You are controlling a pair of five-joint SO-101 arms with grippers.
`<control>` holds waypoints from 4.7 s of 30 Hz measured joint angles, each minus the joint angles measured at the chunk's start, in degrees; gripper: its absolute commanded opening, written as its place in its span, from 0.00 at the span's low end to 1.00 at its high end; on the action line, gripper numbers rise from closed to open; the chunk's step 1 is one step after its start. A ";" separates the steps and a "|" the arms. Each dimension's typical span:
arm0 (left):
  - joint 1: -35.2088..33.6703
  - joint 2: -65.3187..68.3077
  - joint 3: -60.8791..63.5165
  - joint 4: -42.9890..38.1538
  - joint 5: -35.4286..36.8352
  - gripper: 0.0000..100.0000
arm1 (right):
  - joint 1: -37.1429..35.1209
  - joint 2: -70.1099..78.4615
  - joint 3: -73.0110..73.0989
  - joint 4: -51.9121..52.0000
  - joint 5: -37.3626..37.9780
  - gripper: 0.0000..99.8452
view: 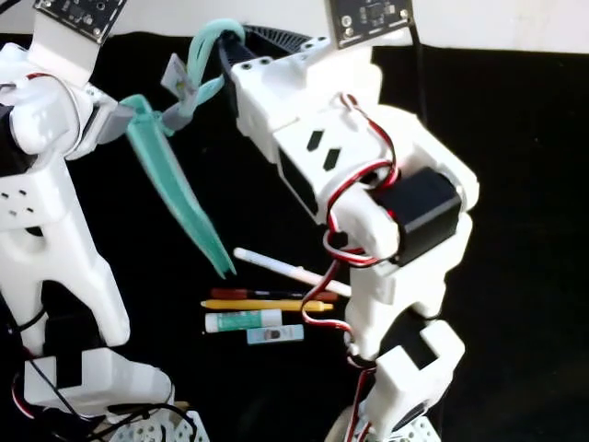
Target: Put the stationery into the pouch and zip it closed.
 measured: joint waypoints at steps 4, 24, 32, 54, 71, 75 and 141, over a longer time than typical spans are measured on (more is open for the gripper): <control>0.00 -0.09 2.20 -0.09 -0.62 0.30 | 0.00 0.00 0.00 0.62 0.00 0.01; 1.41 -0.09 -0.53 -0.26 -2.20 0.30 | 0.00 0.00 0.00 1.49 0.00 0.01; 2.02 0.00 -2.29 -2.46 -2.20 0.30 | 0.00 0.00 0.00 2.20 0.00 0.01; 2.02 5.27 1.49 -3.08 -2.55 0.30 | 0.00 0.00 0.00 2.99 0.00 0.01; 5.98 4.84 11.25 -0.79 -10.11 0.00 | 0.00 0.00 0.00 2.99 0.00 0.01; 6.15 4.84 11.34 -0.79 -10.11 0.01 | 0.00 0.00 0.00 2.99 0.00 0.01; -10.02 -1.23 18.90 -4.84 33.41 0.01 | 19.52 0.00 0.00 11.87 0.00 0.22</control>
